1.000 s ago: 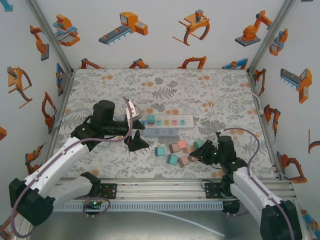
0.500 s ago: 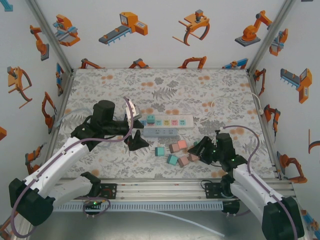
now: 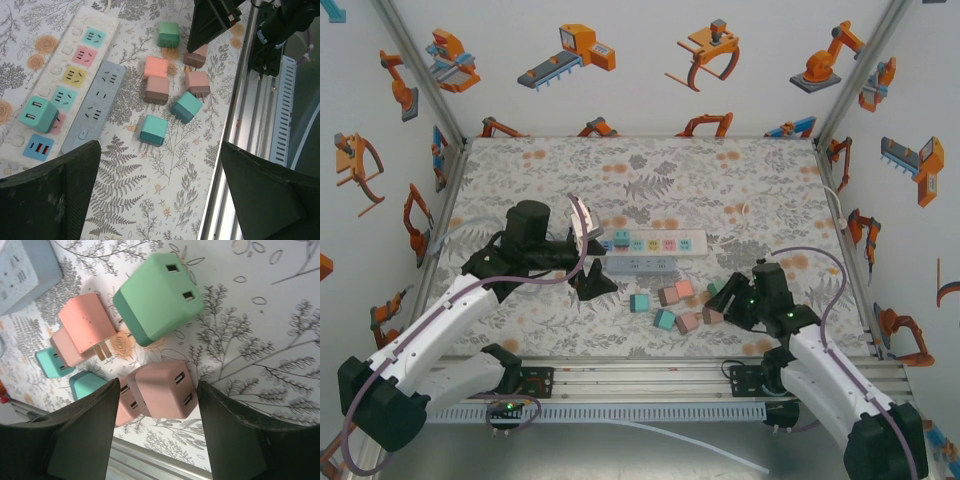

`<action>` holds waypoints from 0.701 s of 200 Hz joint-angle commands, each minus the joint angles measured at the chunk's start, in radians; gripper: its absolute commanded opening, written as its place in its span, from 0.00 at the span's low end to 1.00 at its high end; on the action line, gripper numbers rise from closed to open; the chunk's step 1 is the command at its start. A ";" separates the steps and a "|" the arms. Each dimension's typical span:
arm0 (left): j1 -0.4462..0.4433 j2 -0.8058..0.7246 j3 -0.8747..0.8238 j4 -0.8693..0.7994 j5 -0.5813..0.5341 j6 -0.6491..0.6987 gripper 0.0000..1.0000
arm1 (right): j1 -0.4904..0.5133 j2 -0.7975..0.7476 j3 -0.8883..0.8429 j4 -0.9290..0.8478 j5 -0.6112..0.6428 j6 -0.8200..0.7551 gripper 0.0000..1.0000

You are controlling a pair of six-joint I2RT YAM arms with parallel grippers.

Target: Pull the plug off the socket

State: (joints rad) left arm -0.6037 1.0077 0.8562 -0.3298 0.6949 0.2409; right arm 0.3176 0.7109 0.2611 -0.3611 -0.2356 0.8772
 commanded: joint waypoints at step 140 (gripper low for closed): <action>0.104 0.069 0.009 0.168 -0.505 -0.549 0.97 | 0.051 0.223 0.555 0.179 -0.041 -0.786 0.59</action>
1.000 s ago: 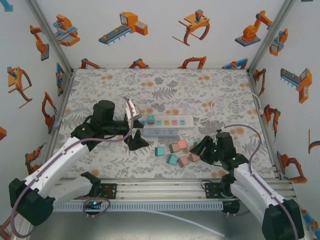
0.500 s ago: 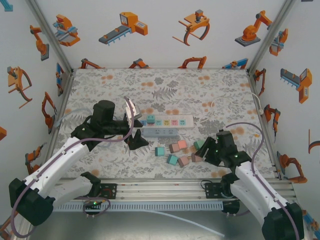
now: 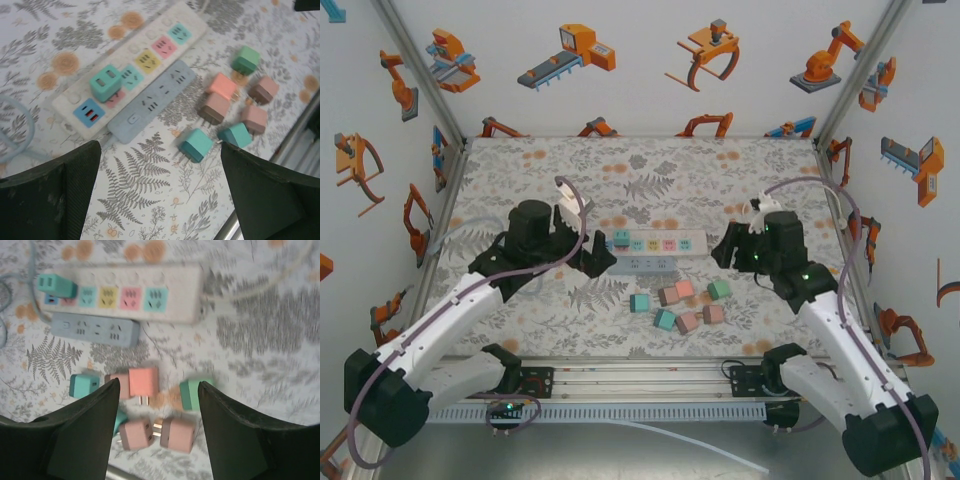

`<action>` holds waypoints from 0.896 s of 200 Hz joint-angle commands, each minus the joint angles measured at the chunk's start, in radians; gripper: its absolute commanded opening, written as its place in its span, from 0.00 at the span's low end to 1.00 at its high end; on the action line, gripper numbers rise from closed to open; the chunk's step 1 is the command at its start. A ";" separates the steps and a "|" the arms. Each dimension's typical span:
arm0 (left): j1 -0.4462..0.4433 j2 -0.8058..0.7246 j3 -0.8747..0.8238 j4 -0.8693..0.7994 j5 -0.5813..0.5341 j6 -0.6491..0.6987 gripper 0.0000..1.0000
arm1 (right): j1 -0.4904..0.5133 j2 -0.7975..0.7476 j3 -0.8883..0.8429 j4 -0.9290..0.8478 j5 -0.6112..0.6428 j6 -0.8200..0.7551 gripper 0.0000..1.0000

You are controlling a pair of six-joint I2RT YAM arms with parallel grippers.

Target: Pull the plug off the socket

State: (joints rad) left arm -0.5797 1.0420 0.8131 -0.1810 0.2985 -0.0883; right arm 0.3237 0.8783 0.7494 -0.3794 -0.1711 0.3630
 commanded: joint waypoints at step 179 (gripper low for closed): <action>0.317 0.501 0.249 -0.034 0.013 -0.505 0.84 | 0.348 1.047 0.718 0.096 -0.436 -1.039 0.73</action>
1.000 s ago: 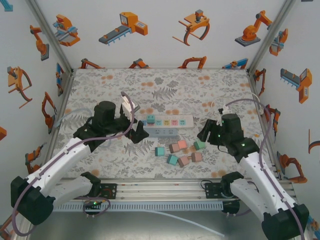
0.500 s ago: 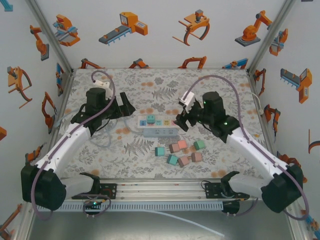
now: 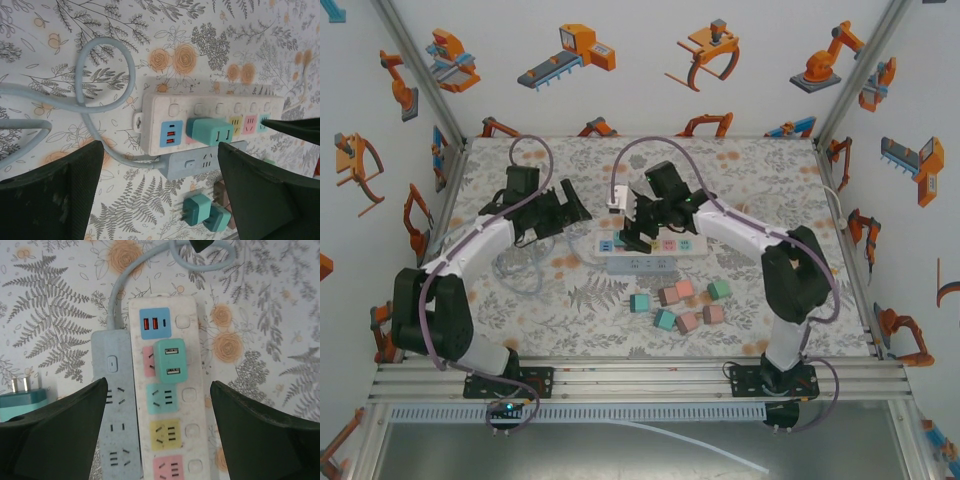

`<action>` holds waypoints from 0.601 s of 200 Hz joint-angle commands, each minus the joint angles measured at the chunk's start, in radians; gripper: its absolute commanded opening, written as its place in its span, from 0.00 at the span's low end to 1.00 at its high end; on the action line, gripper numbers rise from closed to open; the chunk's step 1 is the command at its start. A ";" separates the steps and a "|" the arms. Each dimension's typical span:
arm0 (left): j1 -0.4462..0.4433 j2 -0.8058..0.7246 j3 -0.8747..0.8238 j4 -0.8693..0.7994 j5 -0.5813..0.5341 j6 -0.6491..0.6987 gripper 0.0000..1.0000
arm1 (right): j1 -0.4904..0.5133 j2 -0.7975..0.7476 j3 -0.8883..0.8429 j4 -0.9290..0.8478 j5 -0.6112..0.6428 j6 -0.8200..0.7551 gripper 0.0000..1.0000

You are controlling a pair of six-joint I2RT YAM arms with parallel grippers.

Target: Pull the plug off the socket

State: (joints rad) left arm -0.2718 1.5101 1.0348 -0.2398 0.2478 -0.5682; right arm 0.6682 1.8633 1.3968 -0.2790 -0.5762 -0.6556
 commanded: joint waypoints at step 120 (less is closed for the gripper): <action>-0.032 0.238 0.055 0.056 0.142 0.002 0.56 | 0.011 0.162 0.065 0.077 -0.053 -0.012 0.29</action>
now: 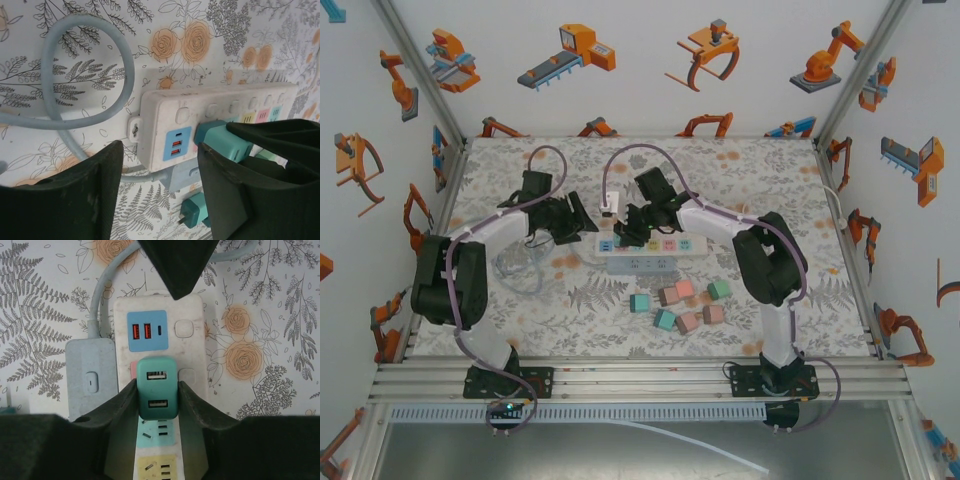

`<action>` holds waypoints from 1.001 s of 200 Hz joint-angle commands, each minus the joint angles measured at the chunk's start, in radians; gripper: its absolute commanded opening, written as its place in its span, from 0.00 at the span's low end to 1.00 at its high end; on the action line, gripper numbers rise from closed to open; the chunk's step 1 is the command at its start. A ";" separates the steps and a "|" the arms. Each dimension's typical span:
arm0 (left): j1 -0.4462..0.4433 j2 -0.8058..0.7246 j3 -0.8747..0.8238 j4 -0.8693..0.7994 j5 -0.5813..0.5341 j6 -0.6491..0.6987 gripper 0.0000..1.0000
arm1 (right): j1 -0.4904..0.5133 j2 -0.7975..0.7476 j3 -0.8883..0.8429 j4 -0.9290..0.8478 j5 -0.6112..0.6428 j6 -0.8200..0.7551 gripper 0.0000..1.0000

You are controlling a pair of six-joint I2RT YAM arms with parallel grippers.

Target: Pull the plug off the socket

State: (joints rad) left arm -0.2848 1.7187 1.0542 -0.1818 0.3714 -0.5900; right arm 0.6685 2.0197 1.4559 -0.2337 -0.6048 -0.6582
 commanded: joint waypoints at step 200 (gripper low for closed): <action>-0.111 0.190 0.078 -0.214 -0.165 0.174 0.47 | 0.014 -0.052 0.017 0.097 -0.052 0.035 0.19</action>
State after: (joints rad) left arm -0.3805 1.8565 1.1561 -0.2737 0.3103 -0.4755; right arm 0.6720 2.0197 1.4555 -0.2150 -0.6064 -0.6437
